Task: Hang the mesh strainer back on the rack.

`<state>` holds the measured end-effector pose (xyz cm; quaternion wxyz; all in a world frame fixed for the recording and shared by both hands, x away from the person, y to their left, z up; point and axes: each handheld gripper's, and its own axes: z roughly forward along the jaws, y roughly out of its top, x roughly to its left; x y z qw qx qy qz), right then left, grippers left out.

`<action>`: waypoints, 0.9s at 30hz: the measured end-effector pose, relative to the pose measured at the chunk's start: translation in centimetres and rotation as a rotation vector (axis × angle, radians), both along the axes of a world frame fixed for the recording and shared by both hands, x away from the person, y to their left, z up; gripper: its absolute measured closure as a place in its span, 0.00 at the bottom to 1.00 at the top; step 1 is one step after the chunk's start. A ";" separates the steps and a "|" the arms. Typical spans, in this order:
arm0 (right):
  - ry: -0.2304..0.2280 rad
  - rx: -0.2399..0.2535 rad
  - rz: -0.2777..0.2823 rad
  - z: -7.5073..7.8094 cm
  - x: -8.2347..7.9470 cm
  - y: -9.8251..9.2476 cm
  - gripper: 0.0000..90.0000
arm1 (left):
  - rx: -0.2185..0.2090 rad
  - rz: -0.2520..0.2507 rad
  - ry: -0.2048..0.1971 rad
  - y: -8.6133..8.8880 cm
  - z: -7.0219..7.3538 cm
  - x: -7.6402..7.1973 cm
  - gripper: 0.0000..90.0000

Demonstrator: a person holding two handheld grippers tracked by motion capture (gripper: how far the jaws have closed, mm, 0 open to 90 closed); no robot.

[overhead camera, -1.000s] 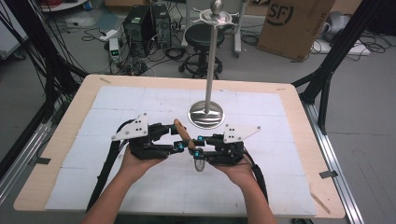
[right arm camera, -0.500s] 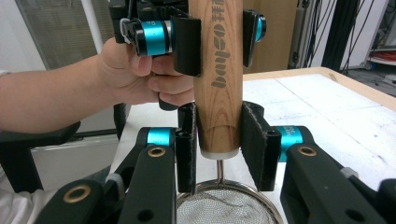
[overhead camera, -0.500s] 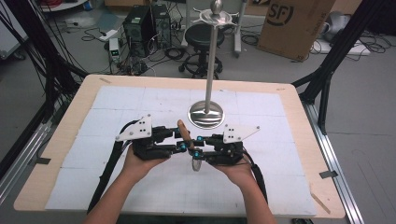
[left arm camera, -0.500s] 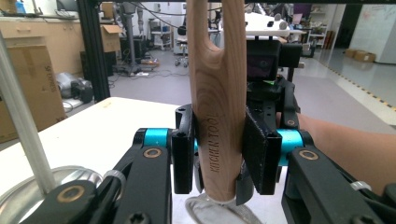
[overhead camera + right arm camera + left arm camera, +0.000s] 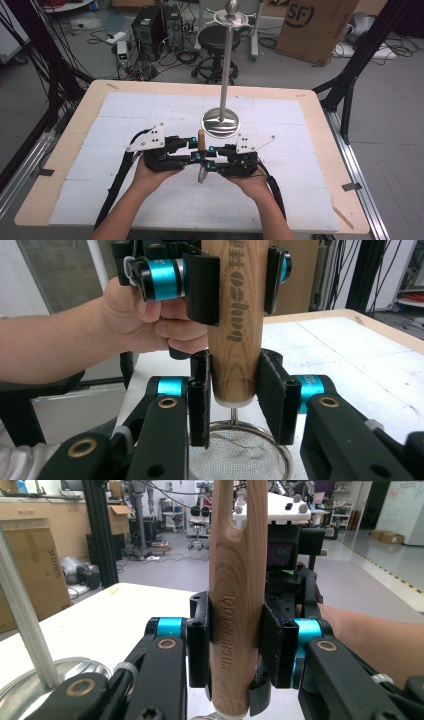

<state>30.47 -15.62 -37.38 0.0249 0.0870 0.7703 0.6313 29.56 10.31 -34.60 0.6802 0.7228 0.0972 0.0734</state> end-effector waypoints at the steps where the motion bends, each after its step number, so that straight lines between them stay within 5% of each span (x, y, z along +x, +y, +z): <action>1: -0.003 -0.004 -0.004 0.0 0.0 0.0 0.74 | 0.003 0.001 0.001 0.0 0.0 0.0 0.76; 8: -0.029 -0.046 -0.076 0.1 -0.7 -0.3 0.53 | 0.015 0.017 0.009 0.4 0.1 0.2 0.76; 19: -0.019 -0.112 -0.234 -1.7 -1.3 -4.7 0.45 | 0.035 0.093 0.018 2.5 -0.1 1.0 0.76; 27: 0.023 -0.108 -0.321 -3.5 -1.7 -7.1 0.41 | 0.016 0.137 0.011 3.9 0.3 1.5 0.76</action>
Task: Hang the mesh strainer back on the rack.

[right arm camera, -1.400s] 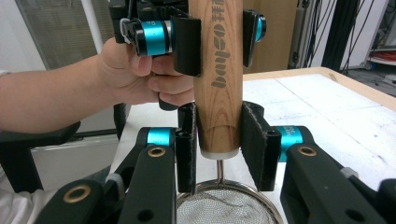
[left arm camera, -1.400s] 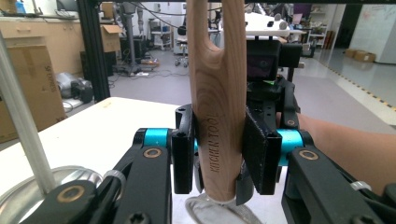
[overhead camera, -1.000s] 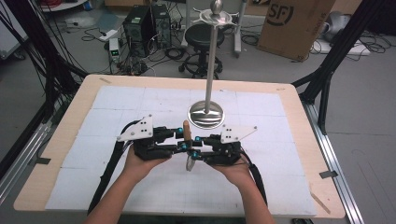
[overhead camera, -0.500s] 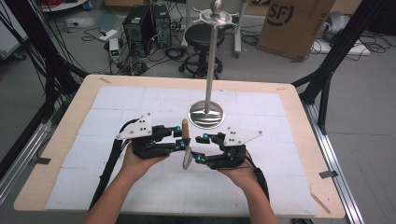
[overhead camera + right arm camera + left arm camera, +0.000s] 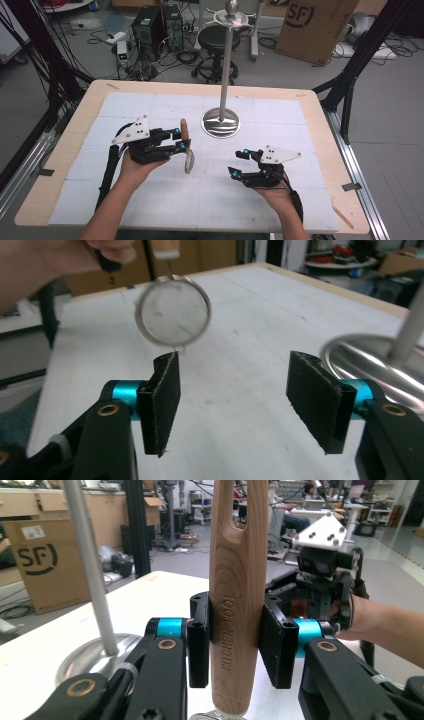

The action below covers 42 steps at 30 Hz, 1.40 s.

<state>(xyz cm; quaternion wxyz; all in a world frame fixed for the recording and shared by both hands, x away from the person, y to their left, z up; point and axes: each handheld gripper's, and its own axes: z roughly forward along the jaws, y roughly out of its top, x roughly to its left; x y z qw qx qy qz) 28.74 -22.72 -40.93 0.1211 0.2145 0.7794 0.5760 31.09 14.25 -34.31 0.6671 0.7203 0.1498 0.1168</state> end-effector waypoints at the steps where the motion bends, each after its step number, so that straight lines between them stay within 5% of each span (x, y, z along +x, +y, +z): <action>1: 0.003 0.008 -0.006 0.0 0.0 -0.2 0.40 | 0.002 0.003 -0.004 0.1 0.1 0.0 0.76; 14: 0.011 0.025 -0.052 -0.4 0.2 -0.9 0.38 | -0.028 0.072 0.003 1.4 1.1 1.3 0.76; 18: 0.011 0.035 -0.053 -0.4 0.2 -1.1 0.38 | -0.023 0.089 0.031 1.7 2.5 2.6 0.76; 34: 0.014 0.035 -0.060 -0.4 0.3 -1.2 0.38 | 0.059 0.092 0.014 0.2 8.5 7.0 0.76; 42: 0.008 0.025 -0.055 -0.4 0.3 -1.1 0.38 | 0.067 0.074 -0.002 -0.4 10.5 8.6 0.76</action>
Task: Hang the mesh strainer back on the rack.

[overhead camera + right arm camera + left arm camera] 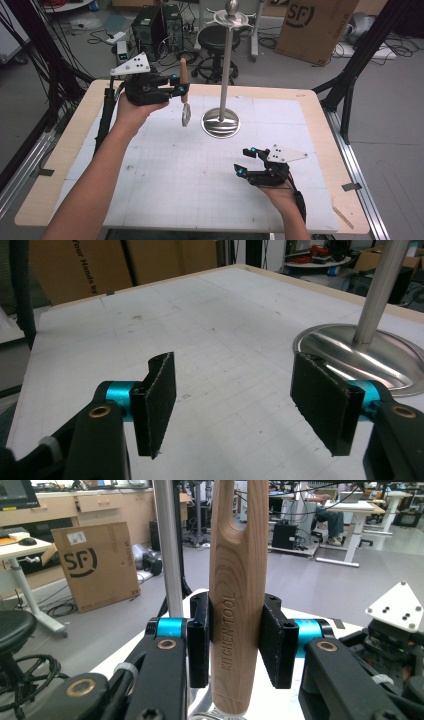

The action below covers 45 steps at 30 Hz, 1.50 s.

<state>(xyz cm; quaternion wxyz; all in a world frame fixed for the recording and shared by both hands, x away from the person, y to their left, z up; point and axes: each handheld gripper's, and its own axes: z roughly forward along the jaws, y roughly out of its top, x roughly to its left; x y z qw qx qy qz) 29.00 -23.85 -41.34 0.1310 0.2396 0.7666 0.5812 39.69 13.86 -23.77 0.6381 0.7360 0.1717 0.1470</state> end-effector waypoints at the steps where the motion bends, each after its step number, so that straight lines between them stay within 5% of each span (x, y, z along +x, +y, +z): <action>1: 0.000 0.000 0.000 0.0 0.0 0.0 0.38 | 0.000 0.000 0.002 0.0 0.2 0.3 0.76; 27: -0.005 0.018 0.005 0.2 -0.1 -0.2 0.38 | 0.017 0.020 0.014 -1.3 4.9 6.2 0.76; 45: -0.005 0.031 0.005 0.3 -0.2 -0.6 0.38 | 0.048 0.049 0.011 -3.3 5.9 7.5 0.76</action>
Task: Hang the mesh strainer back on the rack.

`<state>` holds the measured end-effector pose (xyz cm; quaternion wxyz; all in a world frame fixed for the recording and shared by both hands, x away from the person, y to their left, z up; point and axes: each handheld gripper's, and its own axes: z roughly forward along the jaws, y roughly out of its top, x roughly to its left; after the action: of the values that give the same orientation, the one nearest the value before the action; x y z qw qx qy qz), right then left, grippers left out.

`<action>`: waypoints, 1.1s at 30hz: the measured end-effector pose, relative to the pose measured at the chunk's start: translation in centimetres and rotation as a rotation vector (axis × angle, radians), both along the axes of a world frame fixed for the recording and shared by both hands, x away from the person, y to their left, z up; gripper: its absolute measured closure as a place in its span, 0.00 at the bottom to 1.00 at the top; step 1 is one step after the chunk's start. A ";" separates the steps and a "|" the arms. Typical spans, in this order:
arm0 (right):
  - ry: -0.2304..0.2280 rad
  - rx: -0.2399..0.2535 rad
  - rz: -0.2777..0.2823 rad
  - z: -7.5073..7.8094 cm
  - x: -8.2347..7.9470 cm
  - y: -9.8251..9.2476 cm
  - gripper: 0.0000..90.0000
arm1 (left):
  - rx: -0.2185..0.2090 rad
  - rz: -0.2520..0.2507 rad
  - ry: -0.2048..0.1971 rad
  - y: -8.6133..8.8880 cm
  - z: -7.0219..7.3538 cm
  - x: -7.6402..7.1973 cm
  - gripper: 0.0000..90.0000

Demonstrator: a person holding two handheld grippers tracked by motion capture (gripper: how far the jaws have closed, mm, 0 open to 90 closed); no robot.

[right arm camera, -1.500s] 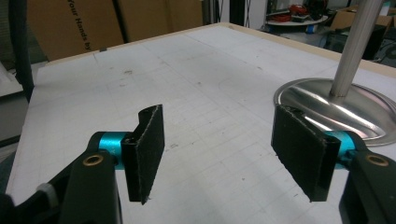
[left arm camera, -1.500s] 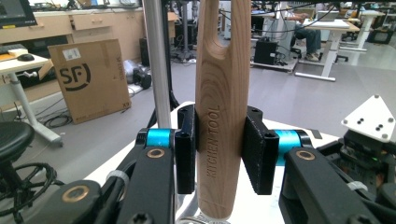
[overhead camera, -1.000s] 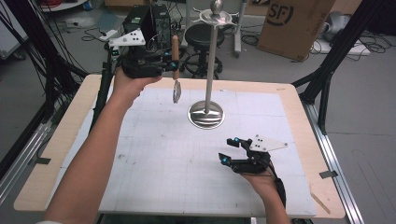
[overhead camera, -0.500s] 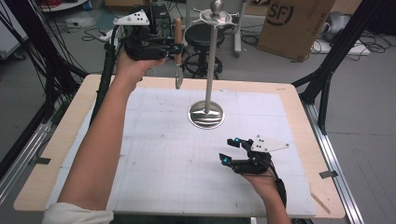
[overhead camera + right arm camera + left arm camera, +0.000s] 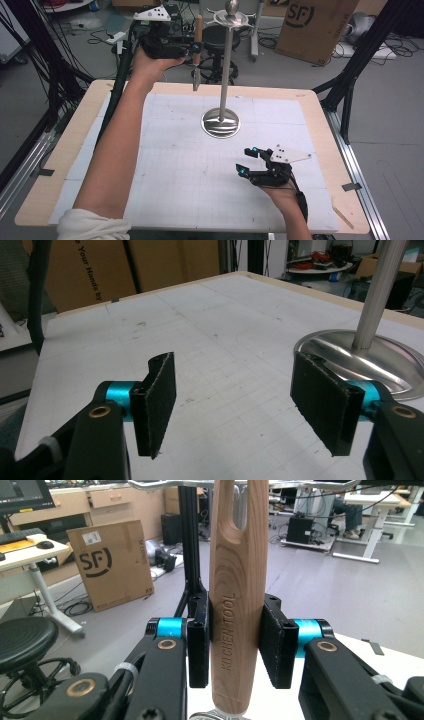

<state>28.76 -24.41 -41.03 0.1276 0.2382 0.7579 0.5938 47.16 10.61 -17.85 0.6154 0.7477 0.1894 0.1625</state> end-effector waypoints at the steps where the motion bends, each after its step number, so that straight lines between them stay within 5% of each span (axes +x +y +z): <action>1: 0.000 -0.001 0.001 0.0 0.0 0.0 0.38 | -0.002 -0.001 -0.003 0.0 0.1 0.0 0.76; 29: 0.000 -0.003 0.007 -0.1 0.0 0.0 0.38 | 0.051 0.066 0.014 -2.8 -0.6 0.6 0.76; 33: -0.001 -0.004 0.007 -0.1 0.0 0.0 0.38 | 0.059 0.086 0.015 -2.9 -0.8 0.6 0.59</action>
<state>28.73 -24.38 -41.12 0.1265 0.2351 0.7598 0.5929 47.79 7.68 -18.65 0.5839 0.7579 0.2212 0.1888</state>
